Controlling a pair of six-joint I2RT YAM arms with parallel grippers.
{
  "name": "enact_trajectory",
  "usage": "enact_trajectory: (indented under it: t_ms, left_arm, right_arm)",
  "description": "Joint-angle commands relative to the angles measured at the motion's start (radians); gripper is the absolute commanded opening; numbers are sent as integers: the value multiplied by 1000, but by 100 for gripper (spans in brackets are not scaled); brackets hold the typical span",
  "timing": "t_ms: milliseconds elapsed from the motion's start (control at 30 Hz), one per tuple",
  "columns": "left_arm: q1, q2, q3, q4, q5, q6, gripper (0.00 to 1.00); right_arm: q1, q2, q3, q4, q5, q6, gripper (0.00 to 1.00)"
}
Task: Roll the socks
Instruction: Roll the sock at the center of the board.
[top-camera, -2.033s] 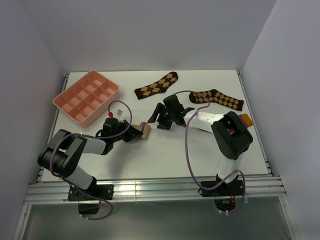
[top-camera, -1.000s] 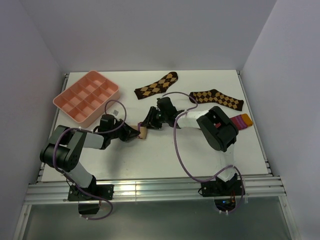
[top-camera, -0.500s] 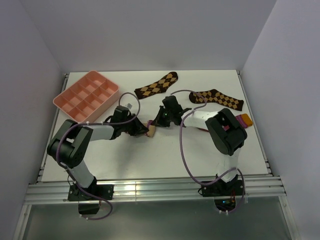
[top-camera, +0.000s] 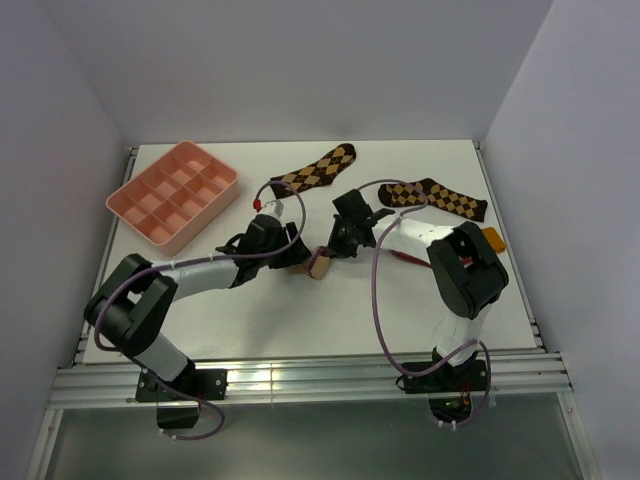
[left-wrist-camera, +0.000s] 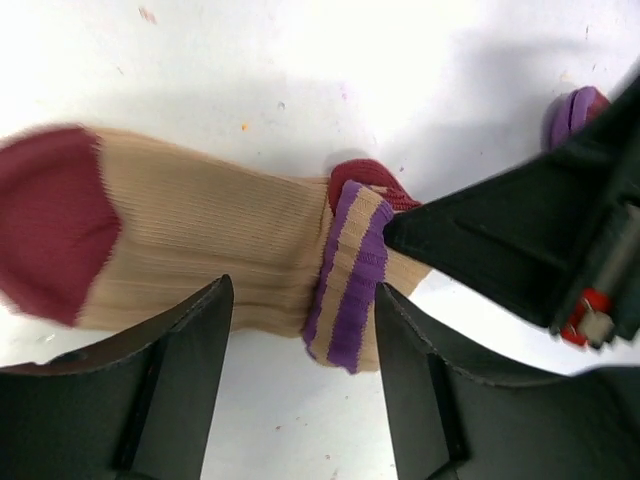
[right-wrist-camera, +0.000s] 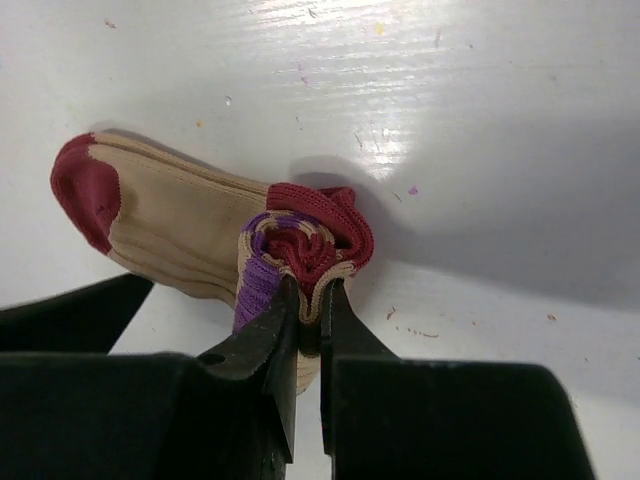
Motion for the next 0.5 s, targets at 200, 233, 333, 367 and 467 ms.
enact_trajectory:
  t_ms: [200,233,333,367,467]
  left_arm:
    - [-255,-113,-16,72,-386,257,59]
    - [-273,-93,-3,77,-422,269,60]
    - [-336,-41,34,72,-481,323,60]
    - [-362,-26,43,66,-497,331,59]
    - [-397,27,65,63,-554,358,59]
  right_arm:
    - [8,38,100,-192,47,-9,0]
    - [8,42,103,-203,46,-7,0]
    - [9,51,112,-209,42,-2,0]
    - [8,53,114,-206,39,-2,0]
    - [9,56,115,-200,32,1,0]
